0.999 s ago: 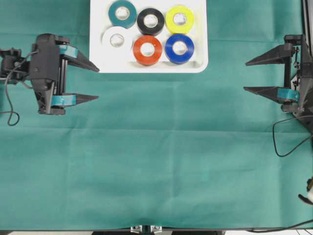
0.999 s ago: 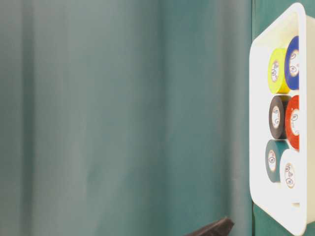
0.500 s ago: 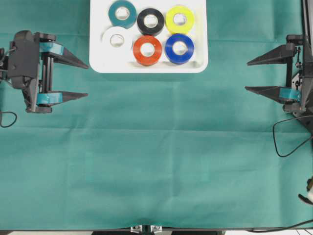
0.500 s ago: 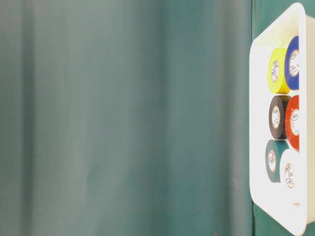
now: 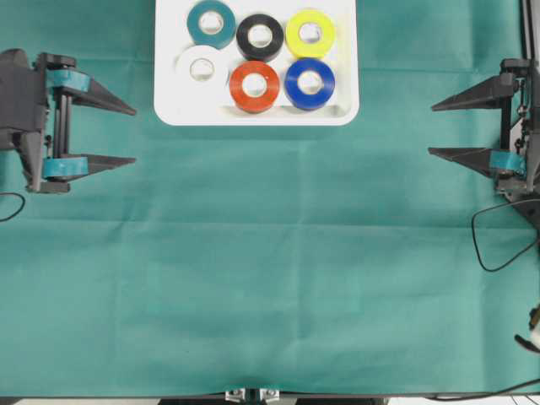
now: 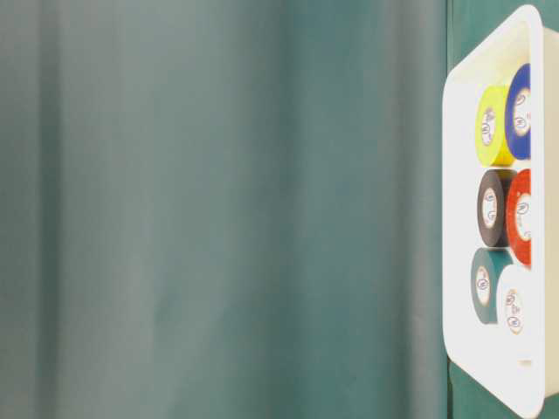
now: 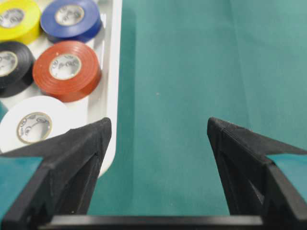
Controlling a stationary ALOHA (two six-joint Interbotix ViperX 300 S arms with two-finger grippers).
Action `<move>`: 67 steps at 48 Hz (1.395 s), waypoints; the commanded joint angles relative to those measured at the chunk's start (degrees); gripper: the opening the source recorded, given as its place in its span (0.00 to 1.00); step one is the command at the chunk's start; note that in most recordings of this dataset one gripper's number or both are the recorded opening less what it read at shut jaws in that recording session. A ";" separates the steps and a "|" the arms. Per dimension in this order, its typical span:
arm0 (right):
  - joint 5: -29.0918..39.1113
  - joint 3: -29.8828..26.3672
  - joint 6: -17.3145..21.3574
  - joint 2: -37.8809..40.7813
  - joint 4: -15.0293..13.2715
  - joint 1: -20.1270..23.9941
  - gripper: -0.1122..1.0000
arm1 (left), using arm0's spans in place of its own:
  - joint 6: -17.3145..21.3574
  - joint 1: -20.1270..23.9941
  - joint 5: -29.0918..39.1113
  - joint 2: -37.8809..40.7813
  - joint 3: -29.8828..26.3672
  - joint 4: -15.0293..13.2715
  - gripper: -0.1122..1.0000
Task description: Put the tape alternately from left to right into the white case.
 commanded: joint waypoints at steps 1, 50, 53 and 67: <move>-0.35 -0.70 0.09 0.53 0.09 -0.26 0.79 | -0.09 0.18 -0.53 -1.58 0.18 -0.09 0.40; -0.26 -0.97 0.18 0.62 0.09 -0.44 0.79 | -2.81 0.18 -0.44 -24.52 11.78 -0.09 0.40; -0.35 -0.88 0.18 0.62 0.09 -0.44 0.79 | -2.81 0.18 -0.35 -25.58 12.30 0.00 0.40; -0.26 -0.88 0.18 0.62 0.09 -0.44 0.79 | -1.05 0.26 -0.26 -28.39 13.89 0.09 0.40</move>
